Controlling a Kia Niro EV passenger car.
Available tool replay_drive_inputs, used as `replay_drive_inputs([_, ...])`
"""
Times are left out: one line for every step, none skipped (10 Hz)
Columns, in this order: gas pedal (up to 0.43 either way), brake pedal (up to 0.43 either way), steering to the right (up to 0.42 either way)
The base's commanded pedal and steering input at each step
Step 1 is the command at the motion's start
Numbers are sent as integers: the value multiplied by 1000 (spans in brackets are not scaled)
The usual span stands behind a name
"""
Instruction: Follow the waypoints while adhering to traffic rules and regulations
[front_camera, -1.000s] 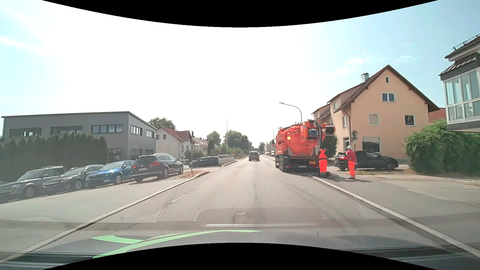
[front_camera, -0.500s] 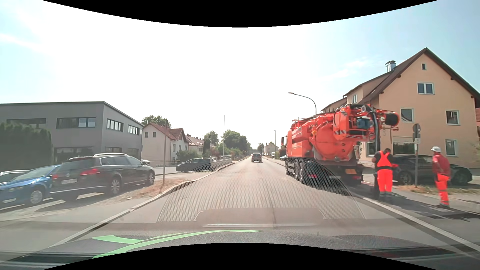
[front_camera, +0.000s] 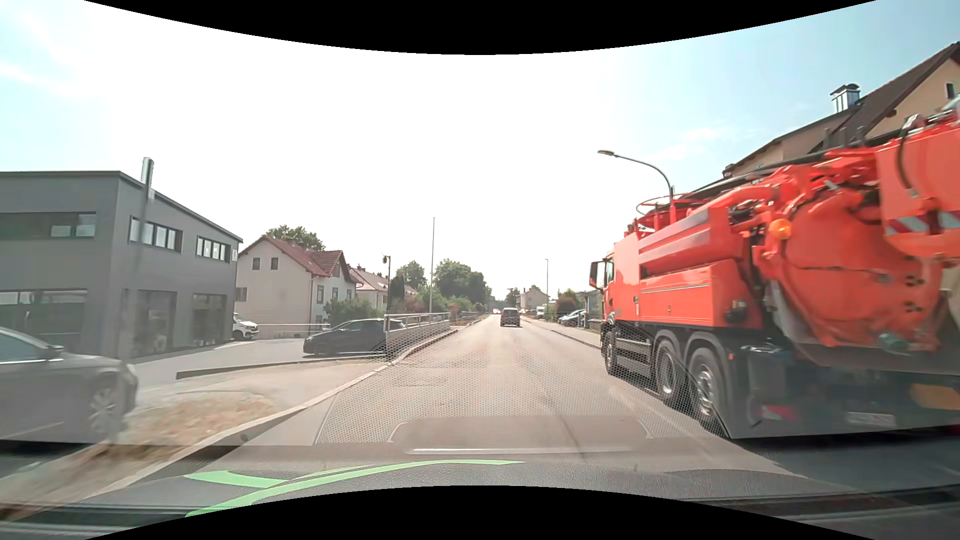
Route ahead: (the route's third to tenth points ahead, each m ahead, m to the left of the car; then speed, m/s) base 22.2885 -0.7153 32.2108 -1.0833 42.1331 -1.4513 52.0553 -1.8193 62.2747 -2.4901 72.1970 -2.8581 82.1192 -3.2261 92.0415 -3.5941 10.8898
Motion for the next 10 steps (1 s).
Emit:
replay_drive_inputs([79,0,21])
replay_drive_inputs([79,0,21])
replay_drive_inputs([79,0,21])
replay_drive_inputs([79,0,21])
replay_drive_inputs([79,0,23])
replay_drive_inputs([79,0,25])
replay_drive_inputs([79,0,29])
replay_drive_inputs([79,0,34])
replay_drive_inputs([79,0,39])
replay_drive_inputs([79,0,43])
